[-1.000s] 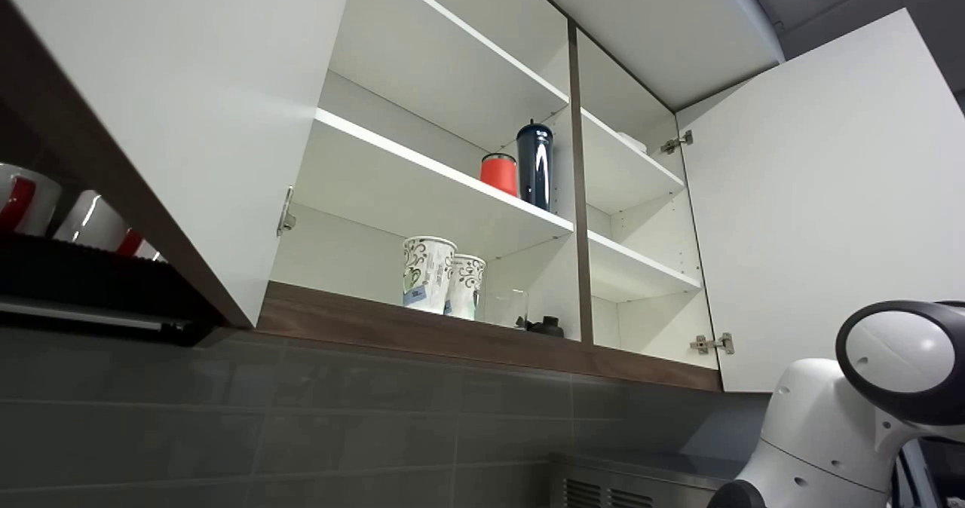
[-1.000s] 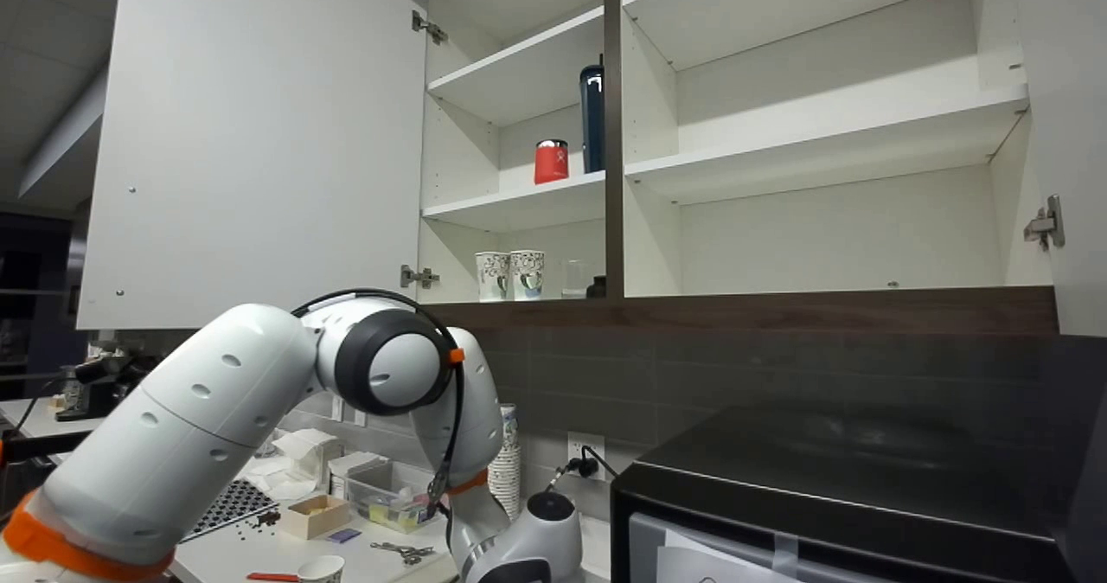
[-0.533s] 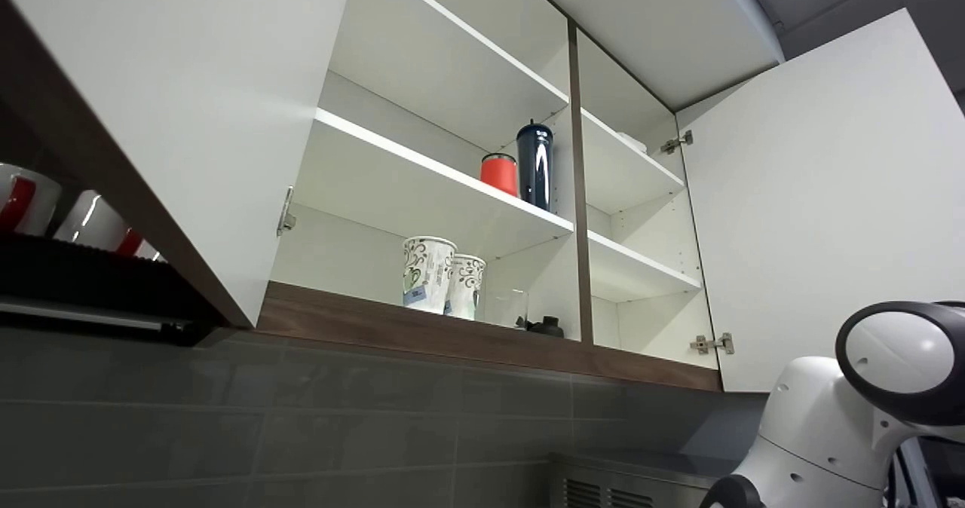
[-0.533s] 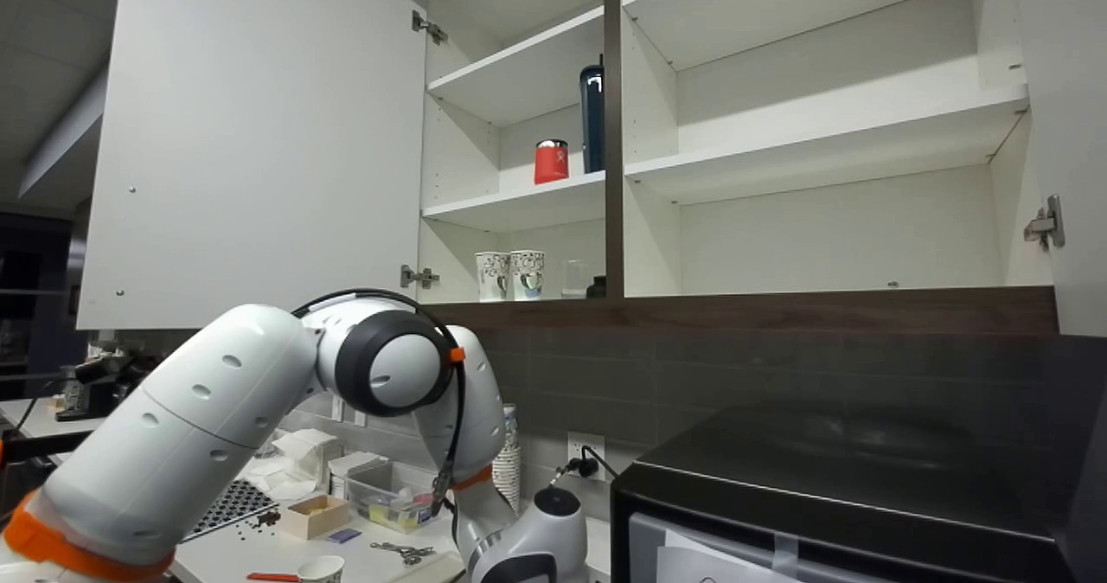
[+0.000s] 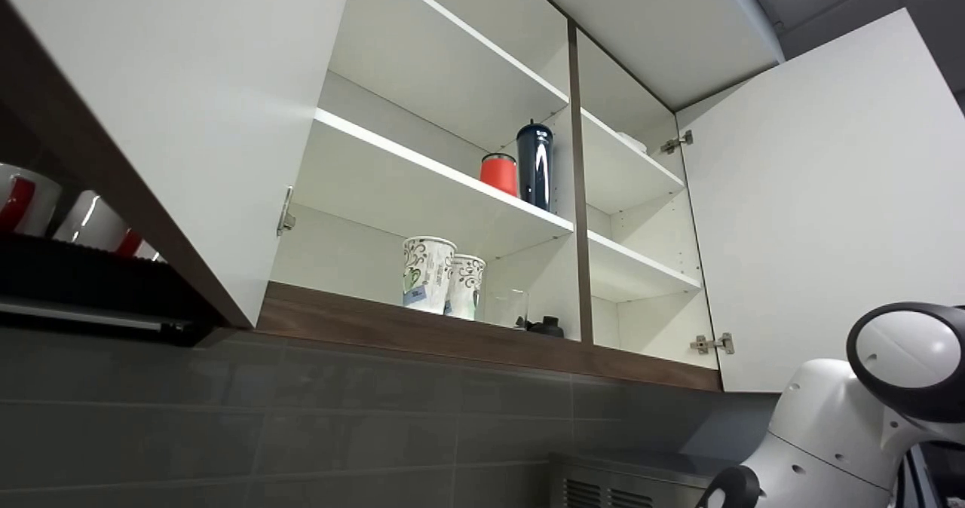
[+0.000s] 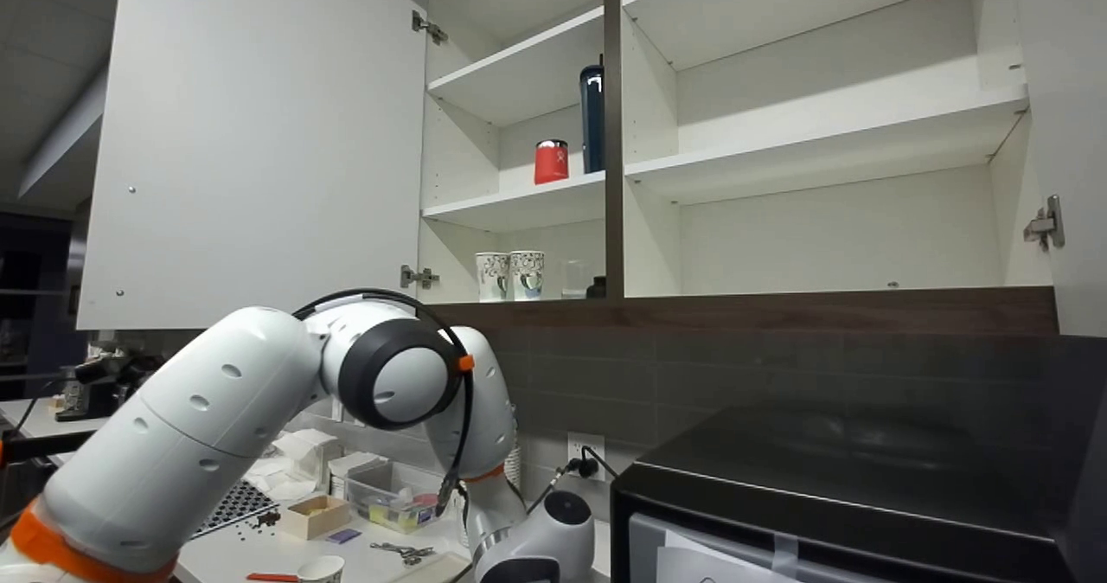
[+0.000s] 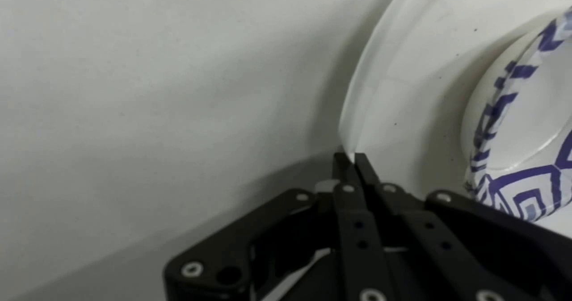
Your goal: Put the plates inside the cabinet
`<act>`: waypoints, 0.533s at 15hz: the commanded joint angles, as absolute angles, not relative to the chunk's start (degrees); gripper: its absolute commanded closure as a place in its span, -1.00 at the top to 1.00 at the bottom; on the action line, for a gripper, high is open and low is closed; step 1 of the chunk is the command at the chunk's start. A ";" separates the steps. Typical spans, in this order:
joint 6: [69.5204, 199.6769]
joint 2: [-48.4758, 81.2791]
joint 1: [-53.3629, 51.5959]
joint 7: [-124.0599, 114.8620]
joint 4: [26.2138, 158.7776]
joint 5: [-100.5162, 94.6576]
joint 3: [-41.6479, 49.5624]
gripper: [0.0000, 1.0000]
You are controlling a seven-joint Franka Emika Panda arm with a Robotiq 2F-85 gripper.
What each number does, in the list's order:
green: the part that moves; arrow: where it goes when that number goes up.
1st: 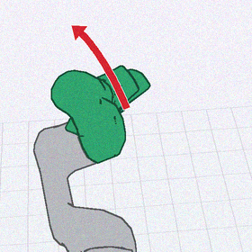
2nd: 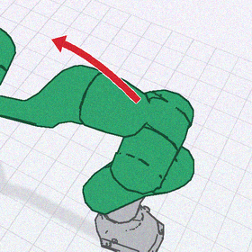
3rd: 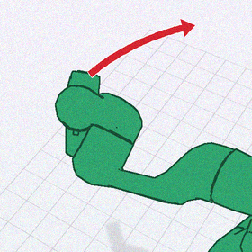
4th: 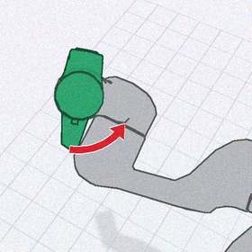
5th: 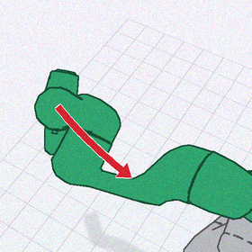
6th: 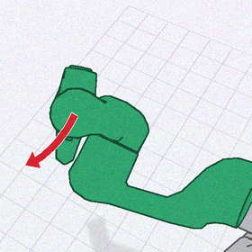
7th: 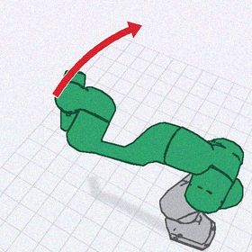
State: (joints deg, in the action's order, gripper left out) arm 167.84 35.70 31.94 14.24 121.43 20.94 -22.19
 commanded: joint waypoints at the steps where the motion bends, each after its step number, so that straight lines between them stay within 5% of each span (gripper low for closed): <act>1: 166.10 37.45 38.43 20.03 120.55 24.80 -28.24 -0.99; 8: 164.71 39.23 48.48 25.64 121.08 26.65 -37.23 -0.99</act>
